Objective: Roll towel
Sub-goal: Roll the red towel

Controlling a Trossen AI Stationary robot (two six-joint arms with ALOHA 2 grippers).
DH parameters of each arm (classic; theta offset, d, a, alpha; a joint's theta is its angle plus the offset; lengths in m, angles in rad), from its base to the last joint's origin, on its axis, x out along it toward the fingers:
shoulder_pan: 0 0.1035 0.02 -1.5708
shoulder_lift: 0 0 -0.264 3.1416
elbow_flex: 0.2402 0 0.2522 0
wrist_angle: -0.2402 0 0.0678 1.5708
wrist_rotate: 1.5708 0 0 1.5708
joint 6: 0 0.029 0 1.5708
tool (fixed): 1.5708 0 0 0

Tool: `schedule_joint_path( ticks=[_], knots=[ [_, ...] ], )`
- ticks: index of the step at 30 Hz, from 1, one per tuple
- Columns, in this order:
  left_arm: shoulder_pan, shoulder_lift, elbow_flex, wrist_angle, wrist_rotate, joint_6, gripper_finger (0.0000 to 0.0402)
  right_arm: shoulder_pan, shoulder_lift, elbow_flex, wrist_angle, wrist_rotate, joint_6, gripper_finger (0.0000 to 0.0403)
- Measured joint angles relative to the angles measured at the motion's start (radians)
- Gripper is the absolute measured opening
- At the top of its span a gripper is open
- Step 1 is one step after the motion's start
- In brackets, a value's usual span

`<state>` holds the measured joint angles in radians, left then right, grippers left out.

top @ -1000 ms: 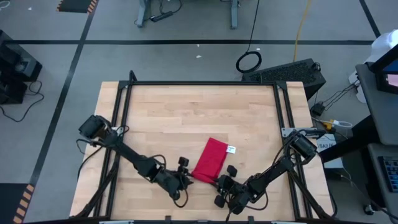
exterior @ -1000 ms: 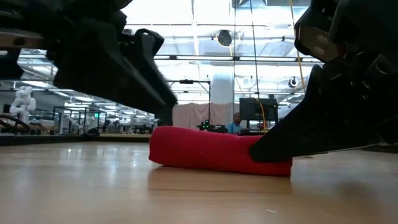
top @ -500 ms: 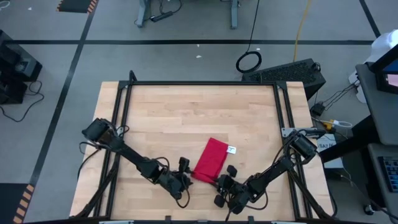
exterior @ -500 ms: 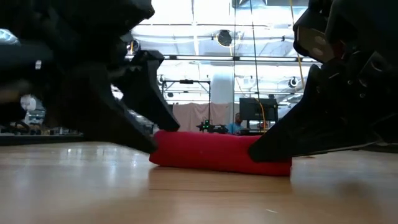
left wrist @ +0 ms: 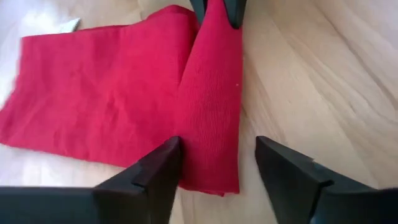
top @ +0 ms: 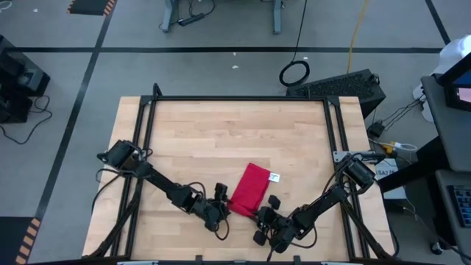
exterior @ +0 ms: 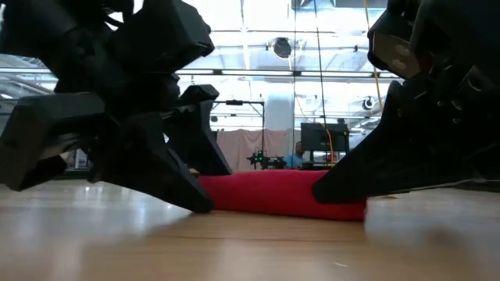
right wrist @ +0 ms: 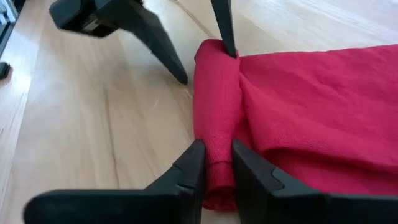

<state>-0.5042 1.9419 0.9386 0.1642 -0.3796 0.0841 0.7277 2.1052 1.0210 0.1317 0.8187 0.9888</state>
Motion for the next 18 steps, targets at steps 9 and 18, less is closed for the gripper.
schedule_joint_path(
  ticks=[9,18],
  knots=[
    [0.085,0.000,0.001,0.003,0.177,-0.076,0.0064,0.001,-0.106,-0.005,-0.093,-0.052,-0.104,0.0150],
    [0.117,0.000,0.013,-0.030,0.409,-0.156,0.0044,0.073,-0.198,-0.003,-0.196,-0.013,-0.210,0.0204]
  ],
)
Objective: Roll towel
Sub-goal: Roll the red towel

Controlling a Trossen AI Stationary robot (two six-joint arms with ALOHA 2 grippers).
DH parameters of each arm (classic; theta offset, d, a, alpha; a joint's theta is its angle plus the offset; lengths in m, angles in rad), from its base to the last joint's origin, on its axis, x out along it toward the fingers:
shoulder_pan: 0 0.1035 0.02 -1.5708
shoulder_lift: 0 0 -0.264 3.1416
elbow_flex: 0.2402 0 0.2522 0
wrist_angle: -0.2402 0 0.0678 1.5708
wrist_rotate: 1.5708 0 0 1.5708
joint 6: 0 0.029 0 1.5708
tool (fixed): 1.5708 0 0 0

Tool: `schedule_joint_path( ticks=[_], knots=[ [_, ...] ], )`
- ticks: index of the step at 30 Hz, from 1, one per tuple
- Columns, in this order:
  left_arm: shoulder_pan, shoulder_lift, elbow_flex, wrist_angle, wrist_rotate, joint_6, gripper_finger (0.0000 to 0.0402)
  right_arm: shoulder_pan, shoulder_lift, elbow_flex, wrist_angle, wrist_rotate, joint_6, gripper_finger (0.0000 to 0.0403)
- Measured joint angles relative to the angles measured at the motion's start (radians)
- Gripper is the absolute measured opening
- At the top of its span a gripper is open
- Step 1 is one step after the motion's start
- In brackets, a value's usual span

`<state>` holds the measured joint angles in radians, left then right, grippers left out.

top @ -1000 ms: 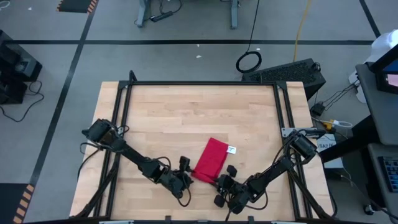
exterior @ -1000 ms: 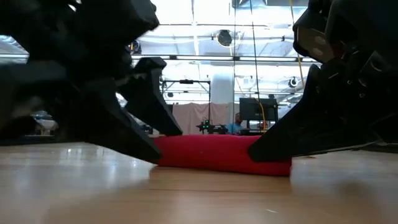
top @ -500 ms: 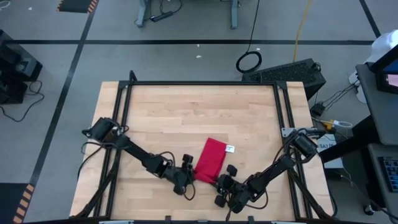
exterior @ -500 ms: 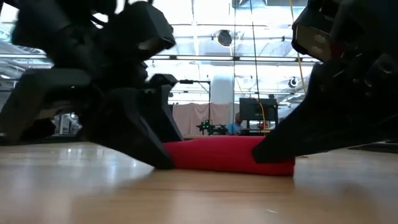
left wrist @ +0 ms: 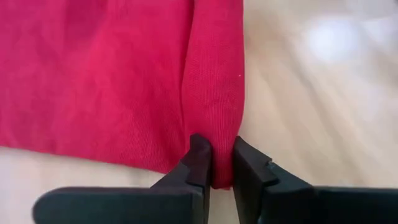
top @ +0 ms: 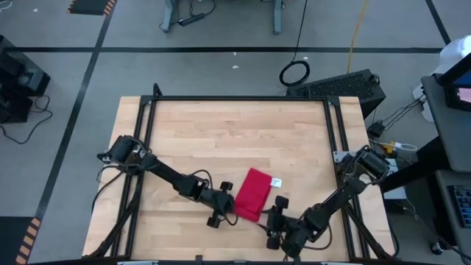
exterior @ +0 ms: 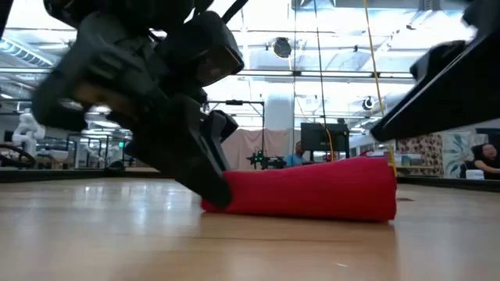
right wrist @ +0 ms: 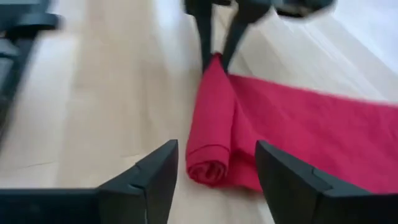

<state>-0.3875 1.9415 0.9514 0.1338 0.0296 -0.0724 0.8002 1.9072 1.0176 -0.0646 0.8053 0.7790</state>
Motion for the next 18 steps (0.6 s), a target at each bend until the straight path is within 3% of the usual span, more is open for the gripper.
schedule_joint_path(
  ticks=[6,11,18],
  knots=[
    [0.003,0.000,0.039,-0.093,0.129,-0.078,0.0049,0.024,0.083,0.001,0.250,0.053,-0.183,0.0195],
    [0.012,0.002,0.051,-0.096,0.157,-0.079,0.0050,0.011,0.175,0.002,0.411,0.082,-0.192,0.0188],
    [0.034,0.002,0.051,-0.098,0.164,-0.080,0.0051,0.010,0.233,0.061,0.379,0.130,-0.205,0.0186]
  ],
)
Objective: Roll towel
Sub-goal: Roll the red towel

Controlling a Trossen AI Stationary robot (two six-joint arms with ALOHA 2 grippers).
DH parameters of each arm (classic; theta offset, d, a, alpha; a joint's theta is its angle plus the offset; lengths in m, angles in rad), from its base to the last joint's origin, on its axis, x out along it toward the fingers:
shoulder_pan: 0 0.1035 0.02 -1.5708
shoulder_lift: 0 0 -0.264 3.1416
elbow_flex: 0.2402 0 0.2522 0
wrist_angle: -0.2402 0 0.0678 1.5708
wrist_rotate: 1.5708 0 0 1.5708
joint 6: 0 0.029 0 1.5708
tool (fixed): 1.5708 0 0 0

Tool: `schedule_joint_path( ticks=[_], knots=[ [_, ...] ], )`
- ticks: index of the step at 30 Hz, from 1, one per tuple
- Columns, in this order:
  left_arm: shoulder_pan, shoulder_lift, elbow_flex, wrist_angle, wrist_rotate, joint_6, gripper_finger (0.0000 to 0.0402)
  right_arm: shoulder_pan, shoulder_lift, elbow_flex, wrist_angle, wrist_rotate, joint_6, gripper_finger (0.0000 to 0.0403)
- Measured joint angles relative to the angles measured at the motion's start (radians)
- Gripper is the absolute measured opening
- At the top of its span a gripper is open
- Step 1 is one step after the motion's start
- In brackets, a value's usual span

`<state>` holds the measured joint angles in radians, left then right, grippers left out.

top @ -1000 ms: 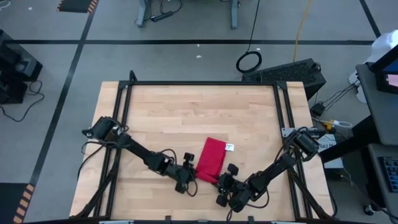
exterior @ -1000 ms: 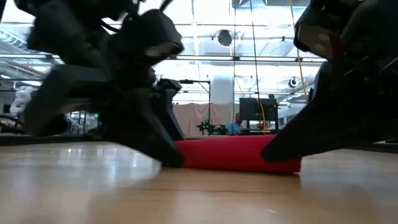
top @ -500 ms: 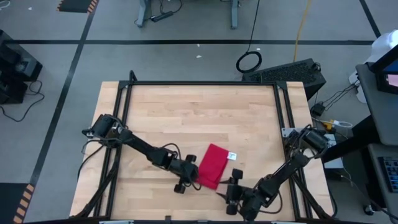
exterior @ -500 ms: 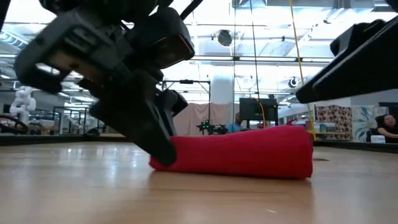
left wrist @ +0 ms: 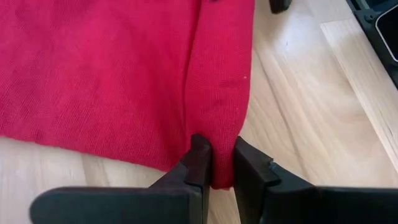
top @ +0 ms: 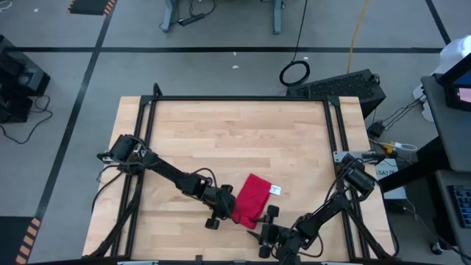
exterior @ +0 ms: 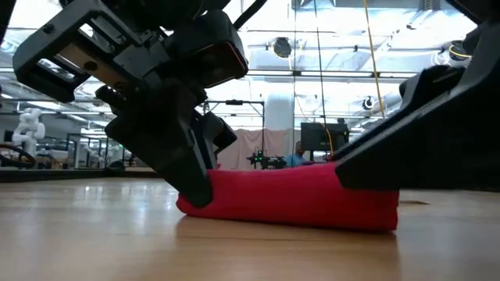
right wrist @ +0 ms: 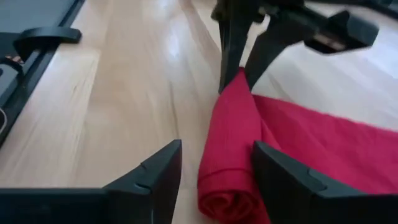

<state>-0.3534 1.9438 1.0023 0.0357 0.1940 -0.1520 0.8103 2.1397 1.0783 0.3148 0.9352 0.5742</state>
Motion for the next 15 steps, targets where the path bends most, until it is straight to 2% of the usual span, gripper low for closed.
schedule_joint_path(
  ticks=[5,9,12,15],
  knots=[
    [0.000,0.000,0.000,0.001,-0.001,0.000,0.0051,0.002,0.005,0.009,-0.050,0.011,0.053,0.0175],
    [0.000,0.000,-0.001,0.001,-0.003,0.001,0.0051,0.010,-0.028,0.016,-0.056,0.036,-0.016,0.0171],
    [0.000,0.000,-0.001,0.005,-0.004,0.004,0.0051,0.011,-0.041,0.035,-0.050,0.011,-0.064,0.0171],
    [0.000,0.000,-0.001,0.007,-0.008,0.004,0.0051,0.010,-0.027,0.041,-0.050,-0.011,-0.048,0.0171]
  ],
)
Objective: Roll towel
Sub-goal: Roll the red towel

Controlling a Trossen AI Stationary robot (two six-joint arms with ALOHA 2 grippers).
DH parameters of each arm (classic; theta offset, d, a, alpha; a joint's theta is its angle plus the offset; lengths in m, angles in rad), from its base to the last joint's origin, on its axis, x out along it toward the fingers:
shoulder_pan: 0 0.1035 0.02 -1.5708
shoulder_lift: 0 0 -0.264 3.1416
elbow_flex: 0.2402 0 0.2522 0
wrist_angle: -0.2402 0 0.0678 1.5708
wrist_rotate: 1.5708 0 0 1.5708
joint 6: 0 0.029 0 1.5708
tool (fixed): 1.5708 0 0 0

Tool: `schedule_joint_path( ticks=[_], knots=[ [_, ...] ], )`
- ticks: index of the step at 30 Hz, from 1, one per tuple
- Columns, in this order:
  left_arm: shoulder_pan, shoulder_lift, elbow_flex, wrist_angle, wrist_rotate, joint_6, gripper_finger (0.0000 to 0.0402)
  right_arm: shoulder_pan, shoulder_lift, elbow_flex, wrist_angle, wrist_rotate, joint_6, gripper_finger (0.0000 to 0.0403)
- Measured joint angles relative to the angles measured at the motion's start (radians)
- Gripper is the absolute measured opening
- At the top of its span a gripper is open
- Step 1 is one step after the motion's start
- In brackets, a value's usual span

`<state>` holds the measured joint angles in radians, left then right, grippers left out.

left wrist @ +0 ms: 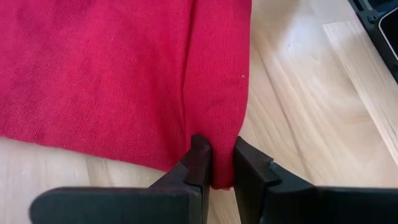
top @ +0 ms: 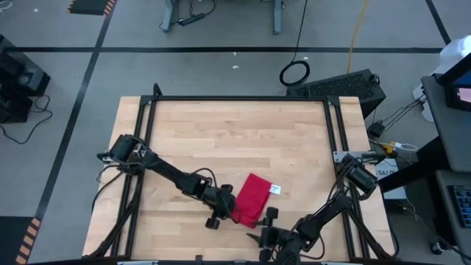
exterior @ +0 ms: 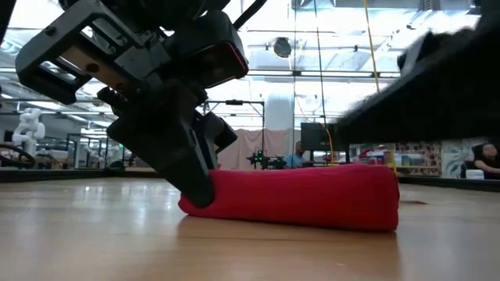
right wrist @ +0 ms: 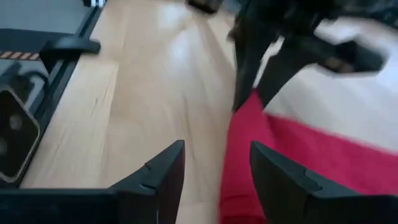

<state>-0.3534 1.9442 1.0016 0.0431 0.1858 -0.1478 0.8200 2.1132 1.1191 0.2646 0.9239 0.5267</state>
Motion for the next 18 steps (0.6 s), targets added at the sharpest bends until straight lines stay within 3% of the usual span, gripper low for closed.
schedule_joint_path(
  ticks=[18],
  knots=[
    [-0.002,0.000,0.001,-0.014,-0.007,-0.028,0.0051,0.022,0.060,0.001,-0.063,0.079,0.116,0.0171]
  ],
)
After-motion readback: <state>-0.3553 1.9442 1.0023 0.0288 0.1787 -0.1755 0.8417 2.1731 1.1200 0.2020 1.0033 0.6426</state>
